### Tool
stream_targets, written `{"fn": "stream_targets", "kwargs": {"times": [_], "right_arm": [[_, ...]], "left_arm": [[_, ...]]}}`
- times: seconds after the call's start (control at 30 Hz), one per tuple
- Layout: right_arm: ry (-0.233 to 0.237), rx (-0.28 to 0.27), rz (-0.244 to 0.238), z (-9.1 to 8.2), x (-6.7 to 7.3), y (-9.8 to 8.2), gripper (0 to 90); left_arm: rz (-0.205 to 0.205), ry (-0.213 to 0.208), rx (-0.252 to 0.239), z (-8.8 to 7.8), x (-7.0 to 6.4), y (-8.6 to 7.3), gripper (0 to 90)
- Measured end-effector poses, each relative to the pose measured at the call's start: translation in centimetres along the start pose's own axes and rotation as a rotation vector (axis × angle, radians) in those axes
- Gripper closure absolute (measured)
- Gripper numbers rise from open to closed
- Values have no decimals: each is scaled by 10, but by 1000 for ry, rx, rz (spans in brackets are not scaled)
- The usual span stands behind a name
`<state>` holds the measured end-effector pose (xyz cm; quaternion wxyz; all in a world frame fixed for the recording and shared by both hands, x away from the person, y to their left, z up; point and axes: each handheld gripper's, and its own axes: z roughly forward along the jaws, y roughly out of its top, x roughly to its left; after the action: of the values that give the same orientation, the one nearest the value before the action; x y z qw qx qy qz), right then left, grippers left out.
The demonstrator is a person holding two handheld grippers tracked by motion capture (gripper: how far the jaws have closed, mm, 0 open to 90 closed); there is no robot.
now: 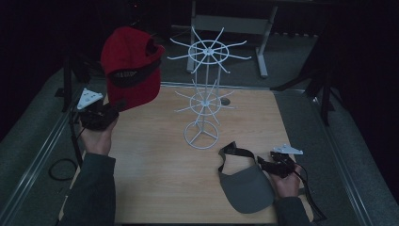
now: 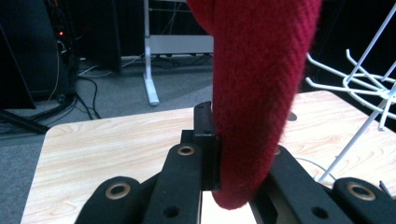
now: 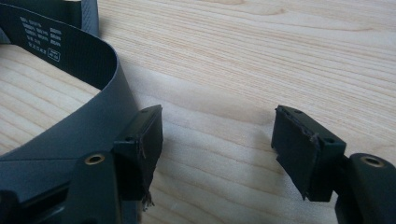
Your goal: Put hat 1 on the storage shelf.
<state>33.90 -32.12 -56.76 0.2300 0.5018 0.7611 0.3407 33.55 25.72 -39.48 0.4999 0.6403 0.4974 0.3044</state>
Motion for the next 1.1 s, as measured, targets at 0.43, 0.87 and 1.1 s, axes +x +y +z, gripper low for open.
{"fn": "stream_targets", "kwargs": {"times": [0.43,0.87,1.1], "right_arm": [[0,0,0,0,0,0,337],[0,0,0,0,0,0,337],[0,0,0,0,0,0,337]], "left_arm": [[13,-5,-19,1,-7,8,860],[29,-12,-60,0,-14,14,860],[48,-28,-68,2,-20,17,860]]}}
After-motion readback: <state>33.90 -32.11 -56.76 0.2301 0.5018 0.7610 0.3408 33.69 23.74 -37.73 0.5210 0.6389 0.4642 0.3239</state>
